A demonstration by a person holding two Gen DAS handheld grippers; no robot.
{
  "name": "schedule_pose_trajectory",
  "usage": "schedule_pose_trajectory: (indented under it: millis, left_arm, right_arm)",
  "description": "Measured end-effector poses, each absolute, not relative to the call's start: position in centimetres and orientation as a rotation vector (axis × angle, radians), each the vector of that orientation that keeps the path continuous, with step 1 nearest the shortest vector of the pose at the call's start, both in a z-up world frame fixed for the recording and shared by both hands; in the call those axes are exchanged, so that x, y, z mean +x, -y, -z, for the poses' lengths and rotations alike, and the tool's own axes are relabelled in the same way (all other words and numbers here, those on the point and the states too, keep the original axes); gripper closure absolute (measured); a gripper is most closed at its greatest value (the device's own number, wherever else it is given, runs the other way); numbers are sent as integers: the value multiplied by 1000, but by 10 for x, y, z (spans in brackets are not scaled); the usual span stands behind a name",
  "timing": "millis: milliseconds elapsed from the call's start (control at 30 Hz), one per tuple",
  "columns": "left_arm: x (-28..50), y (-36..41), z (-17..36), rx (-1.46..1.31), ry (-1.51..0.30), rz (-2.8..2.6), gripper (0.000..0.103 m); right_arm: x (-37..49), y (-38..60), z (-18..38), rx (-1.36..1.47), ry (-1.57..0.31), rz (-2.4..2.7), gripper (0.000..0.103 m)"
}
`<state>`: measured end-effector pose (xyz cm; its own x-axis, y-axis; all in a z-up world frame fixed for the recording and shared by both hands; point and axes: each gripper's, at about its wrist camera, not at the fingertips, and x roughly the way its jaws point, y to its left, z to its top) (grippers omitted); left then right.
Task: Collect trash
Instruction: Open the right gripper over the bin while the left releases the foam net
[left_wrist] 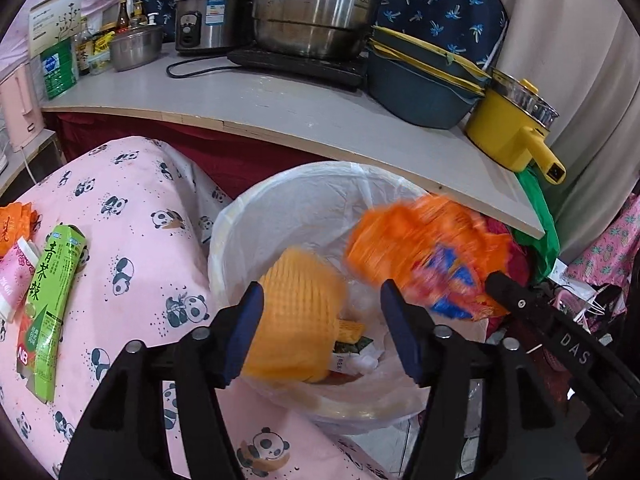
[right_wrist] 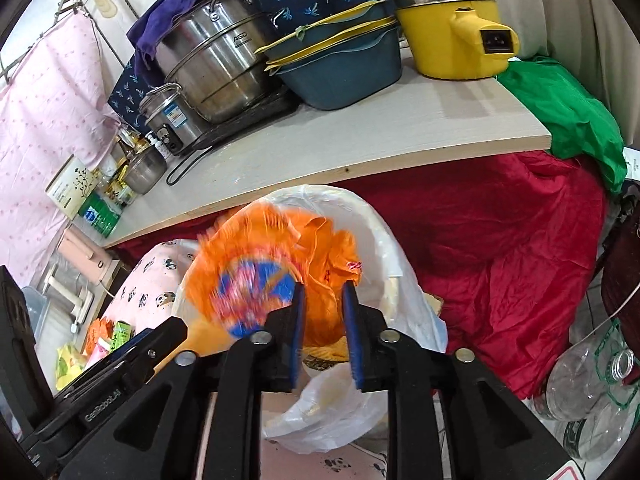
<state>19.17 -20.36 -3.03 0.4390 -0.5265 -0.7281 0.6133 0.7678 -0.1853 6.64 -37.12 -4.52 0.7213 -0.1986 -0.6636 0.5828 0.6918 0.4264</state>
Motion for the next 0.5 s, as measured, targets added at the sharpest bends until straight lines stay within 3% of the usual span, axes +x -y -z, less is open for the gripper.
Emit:
schedule_pose_trajectory:
  millis: [200, 500]
  left_arm:
    - [199, 186, 30, 83, -866, 673, 37]
    - [203, 153, 20, 41, -843, 614, 37]
  right_arm:
    - [73, 362, 45, 663, -621, 452, 67]
    - [75, 343, 35, 624, -624, 421, 65]
